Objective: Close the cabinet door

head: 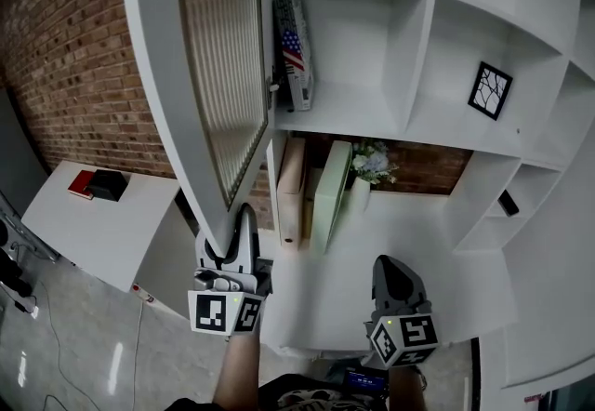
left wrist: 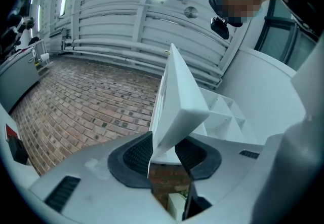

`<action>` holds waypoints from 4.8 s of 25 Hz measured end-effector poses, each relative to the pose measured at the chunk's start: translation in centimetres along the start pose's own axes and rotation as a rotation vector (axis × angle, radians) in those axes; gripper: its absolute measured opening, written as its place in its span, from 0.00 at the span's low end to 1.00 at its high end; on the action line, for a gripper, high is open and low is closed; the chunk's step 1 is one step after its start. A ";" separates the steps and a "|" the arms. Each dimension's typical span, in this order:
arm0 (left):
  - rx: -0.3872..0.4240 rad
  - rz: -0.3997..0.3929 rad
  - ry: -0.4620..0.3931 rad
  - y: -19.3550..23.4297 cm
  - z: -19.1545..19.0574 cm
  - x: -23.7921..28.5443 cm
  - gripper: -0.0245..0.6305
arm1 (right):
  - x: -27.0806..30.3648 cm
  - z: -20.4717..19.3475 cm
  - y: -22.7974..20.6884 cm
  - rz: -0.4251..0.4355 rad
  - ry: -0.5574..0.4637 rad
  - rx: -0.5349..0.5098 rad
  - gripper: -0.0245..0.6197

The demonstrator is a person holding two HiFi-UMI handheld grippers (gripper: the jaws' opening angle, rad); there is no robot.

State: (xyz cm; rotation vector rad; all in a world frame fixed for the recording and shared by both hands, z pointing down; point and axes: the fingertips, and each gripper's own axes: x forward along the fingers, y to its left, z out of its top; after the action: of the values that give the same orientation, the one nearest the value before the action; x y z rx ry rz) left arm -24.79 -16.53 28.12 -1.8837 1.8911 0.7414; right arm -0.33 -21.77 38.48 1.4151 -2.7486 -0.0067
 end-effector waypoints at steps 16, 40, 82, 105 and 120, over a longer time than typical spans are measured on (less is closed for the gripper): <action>0.031 -0.046 0.009 -2.9 1.1 0.5 0.18 | 0.1 -0.1 -0.7 0.068 -0.018 0.078 0.04; 0.138 -0.289 0.130 -11.9 -2.1 1.8 0.47 | -0.9 5.2 -0.3 0.078 -0.133 0.044 0.04; 0.424 -0.404 0.196 -20.2 -9.9 10.1 0.52 | -1.6 2.7 -12.4 -0.143 -0.101 0.078 0.05; 0.179 -0.294 0.157 -18.8 -12.4 15.0 0.34 | 0.9 0.0 -16.3 -0.164 -0.021 0.090 0.05; 0.197 -0.228 0.144 -17.8 -13.4 17.0 0.25 | 1.9 -1.1 -18.1 -0.170 0.000 0.104 0.05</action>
State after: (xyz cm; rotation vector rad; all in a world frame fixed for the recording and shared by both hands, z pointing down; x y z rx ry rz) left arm -6.34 -37.64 26.70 -2.0250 1.7196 0.3429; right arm 13.32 -33.86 39.16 1.6708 -2.6553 0.1315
